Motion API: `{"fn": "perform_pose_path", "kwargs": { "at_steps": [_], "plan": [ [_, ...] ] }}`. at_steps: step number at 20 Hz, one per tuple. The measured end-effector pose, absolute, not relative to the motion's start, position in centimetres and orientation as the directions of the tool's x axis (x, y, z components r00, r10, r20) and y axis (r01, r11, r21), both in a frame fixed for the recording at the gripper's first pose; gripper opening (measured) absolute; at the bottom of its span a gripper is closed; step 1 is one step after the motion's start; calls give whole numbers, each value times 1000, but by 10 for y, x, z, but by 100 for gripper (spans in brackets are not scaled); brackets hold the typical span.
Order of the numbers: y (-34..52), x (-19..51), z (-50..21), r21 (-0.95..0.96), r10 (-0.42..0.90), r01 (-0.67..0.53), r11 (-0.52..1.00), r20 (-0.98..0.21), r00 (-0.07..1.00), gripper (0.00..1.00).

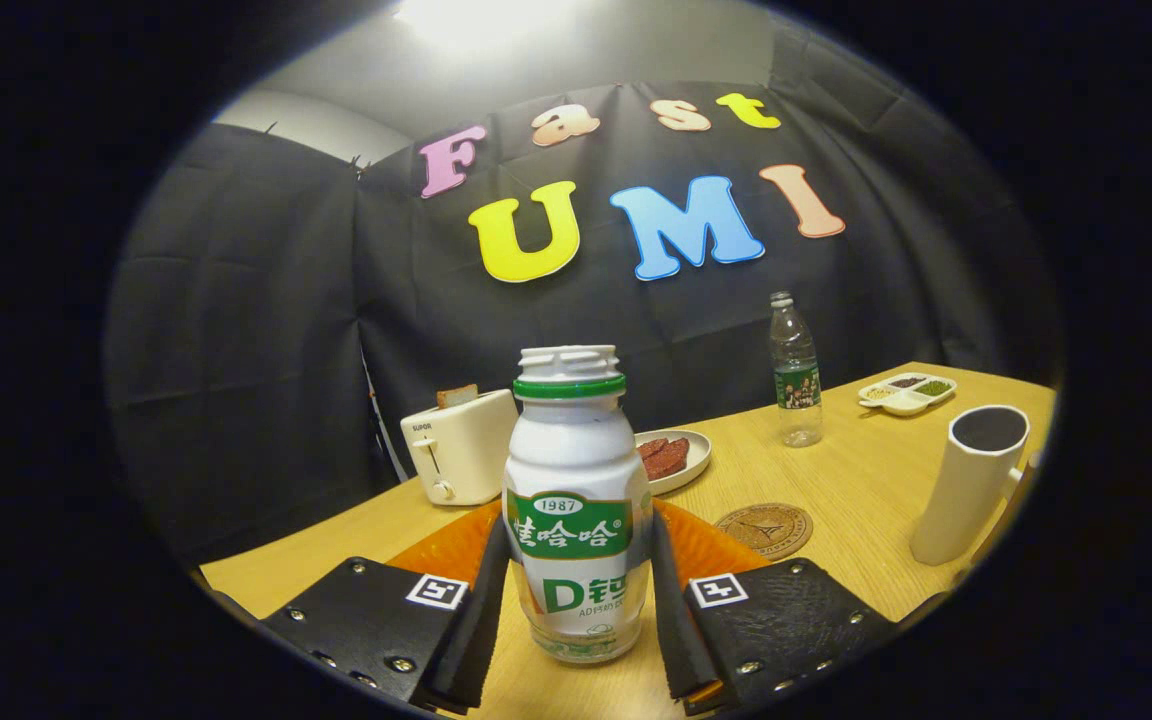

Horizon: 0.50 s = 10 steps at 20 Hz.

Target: Take the bottle from table, then pour the juice into the cup, finally place the bottle on the coaster

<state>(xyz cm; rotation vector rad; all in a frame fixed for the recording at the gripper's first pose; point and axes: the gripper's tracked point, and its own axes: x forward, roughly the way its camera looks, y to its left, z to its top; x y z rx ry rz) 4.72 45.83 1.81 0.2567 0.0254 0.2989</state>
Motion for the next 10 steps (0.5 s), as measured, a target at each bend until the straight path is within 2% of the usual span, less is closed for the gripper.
{"fn": "perform_pose_path", "kwargs": {
  "at_steps": [10],
  "plan": [
    [433, 46, 55, 548, 287, -298, 782, 108, 952, 66]
  ]
}}
